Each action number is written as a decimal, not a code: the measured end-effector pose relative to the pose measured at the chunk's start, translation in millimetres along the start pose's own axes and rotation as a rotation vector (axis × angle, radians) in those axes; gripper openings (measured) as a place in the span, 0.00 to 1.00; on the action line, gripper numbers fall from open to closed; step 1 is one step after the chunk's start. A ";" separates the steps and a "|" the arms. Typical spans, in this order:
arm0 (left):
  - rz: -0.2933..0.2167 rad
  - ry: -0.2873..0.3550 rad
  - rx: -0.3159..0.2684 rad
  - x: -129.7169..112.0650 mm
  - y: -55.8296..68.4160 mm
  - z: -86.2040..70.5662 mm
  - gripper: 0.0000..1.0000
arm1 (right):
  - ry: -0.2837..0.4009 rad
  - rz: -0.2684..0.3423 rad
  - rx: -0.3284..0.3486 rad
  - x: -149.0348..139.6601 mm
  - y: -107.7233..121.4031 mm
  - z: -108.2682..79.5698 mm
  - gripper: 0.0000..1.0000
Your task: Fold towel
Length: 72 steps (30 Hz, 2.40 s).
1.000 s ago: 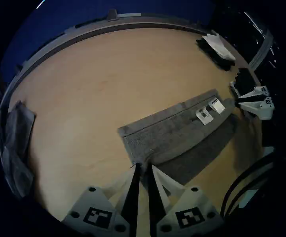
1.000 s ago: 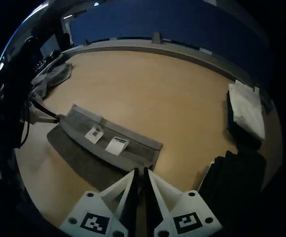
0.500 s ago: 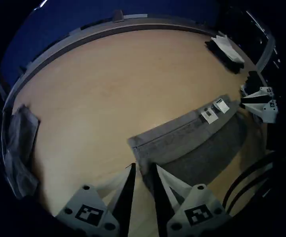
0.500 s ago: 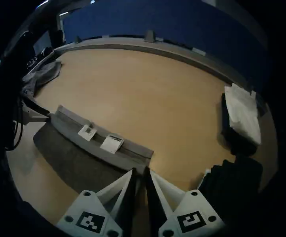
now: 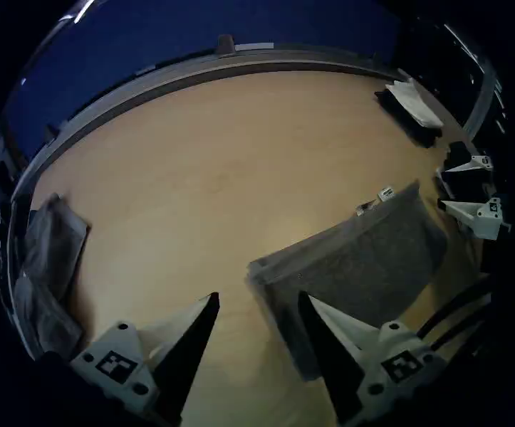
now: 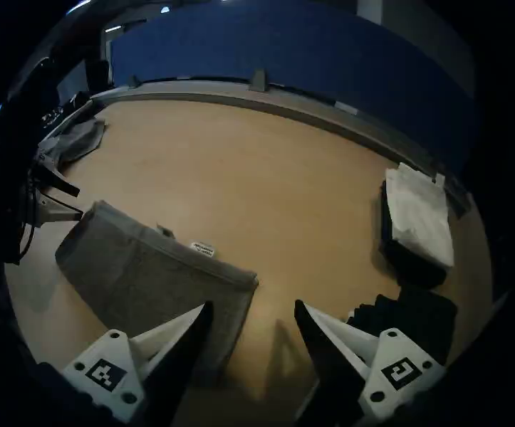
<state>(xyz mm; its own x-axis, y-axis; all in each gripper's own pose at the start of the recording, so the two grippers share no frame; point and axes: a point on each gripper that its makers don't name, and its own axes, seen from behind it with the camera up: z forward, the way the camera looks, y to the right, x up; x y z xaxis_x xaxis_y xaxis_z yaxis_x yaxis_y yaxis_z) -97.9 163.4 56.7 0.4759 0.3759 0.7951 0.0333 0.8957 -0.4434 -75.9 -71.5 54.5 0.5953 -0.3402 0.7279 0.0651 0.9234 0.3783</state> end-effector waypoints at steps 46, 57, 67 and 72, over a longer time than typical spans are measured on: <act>-0.188 0.048 -0.028 -111.6 41.9 -63.8 0.94 | -0.088 0.027 0.140 -94.8 -47.7 -25.0 0.67; -0.196 0.043 -0.037 -118.1 48.2 -66.8 0.94 | -0.112 0.042 0.154 -102.9 -50.4 -17.1 0.27; -0.195 0.039 -0.036 -120.4 48.1 -67.5 0.95 | -0.114 0.035 0.135 -103.5 -46.7 -18.2 0.06; -0.198 0.039 -0.040 -121.4 48.3 -67.9 0.94 | -0.104 0.069 0.144 -99.9 -46.7 -20.1 0.02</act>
<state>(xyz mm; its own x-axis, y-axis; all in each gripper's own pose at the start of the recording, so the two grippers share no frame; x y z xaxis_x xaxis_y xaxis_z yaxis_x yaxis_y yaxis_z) -94.4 144.8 -89.3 0.4904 0.1836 0.8520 0.1642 0.9406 -0.2972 -122.3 -77.1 -47.4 0.5081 -0.3002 0.8073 -0.0927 0.9128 0.3978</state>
